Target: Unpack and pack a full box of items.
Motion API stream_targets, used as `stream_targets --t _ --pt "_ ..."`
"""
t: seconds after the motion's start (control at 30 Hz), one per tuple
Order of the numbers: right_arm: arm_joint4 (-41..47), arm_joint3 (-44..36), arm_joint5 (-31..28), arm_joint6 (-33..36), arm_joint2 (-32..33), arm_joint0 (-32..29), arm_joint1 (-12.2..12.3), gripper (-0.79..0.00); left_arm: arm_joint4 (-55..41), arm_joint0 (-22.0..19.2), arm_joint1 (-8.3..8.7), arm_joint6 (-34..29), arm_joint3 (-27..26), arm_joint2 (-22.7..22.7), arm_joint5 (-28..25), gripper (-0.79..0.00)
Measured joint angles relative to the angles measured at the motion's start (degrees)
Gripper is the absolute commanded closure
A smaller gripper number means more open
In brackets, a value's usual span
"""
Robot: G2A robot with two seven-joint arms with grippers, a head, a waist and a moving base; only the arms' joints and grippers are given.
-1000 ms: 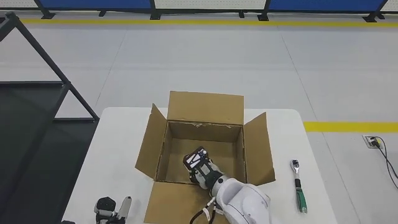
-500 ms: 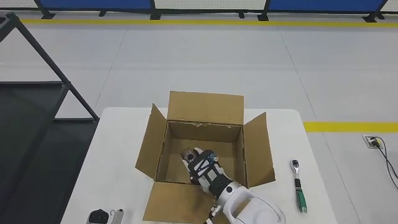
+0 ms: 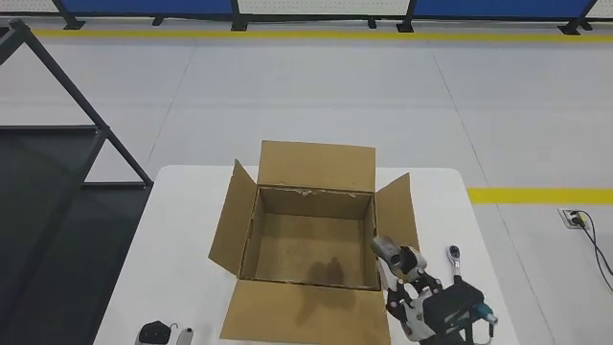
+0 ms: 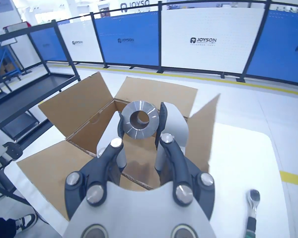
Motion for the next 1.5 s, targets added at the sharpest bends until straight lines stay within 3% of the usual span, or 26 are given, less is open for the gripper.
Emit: stream_targets --t 0.3,0.4,0.5,0.63,0.8,0.97,1.2,1.33,1.5 --pt "15.15 0.07 -2.47 -9.70 14.17 -11.79 0.38 0.000 -3.80 4.05 0.25 -2.22 -5.85 -3.95 -3.54 -0.785" --pt "18.60 0.68 -3.50 -10.41 17.53 -14.51 0.44 0.000 -4.41 4.50 0.24 -2.80 -6.97 -4.50 -3.64 -0.785" --pt "20.04 2.34 -5.98 -6.95 19.30 -14.81 0.74 0.000 -4.98 4.82 0.18 -3.03 -8.02 -4.48 -3.87 -0.785" --pt "19.73 5.83 -7.39 2.20 19.25 -10.53 1.28 0.000 -5.90 5.22 0.08 -3.02 -9.44 -4.64 -3.70 -0.785" --pt "16.56 12.11 -1.82 16.82 15.45 -0.05 1.67 0.000 -7.43 6.13 -0.01 -3.52 -10.85 -5.19 -4.13 -0.785" --pt "13.16 18.99 4.39 26.65 11.76 10.24 1.72 0.000 -8.03 6.38 -0.15 -3.29 -10.44 -5.28 -4.34 -0.785" --pt "8.35 25.27 9.81 33.78 10.01 17.87 1.88 0.000 -9.07 6.30 -0.39 -2.10 -9.07 -5.40 -4.61 -0.785" --pt "2.23 27.65 16.03 37.69 7.41 20.98 1.69 0.000 -9.88 6.26 -0.48 -2.48 -8.95 -5.46 -4.83 -0.785" --pt "1.29 30.19 17.03 39.42 5.66 23.57 1.54 0.000 -10.15 5.90 -0.58 -3.06 -8.94 -5.43 -4.79 -0.785"
